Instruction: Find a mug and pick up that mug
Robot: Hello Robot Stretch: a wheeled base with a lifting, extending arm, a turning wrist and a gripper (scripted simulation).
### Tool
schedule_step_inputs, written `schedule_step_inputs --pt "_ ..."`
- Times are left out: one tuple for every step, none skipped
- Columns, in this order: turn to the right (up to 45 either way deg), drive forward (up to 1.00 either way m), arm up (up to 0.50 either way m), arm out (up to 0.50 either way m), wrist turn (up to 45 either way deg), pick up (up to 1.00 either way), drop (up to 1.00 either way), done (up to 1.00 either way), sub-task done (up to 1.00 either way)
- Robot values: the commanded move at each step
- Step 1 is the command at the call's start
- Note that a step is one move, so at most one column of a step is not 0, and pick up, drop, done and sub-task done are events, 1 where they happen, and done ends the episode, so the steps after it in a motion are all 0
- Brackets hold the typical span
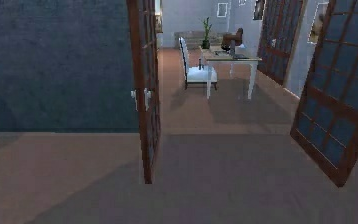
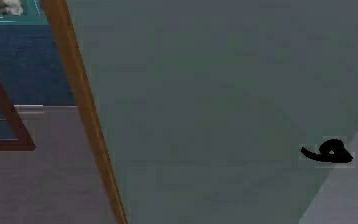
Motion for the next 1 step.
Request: schedule_step_inputs --pt "0.0 0.5 0.0 0.0 0.0 0.0 0.0 0.0 0.0"
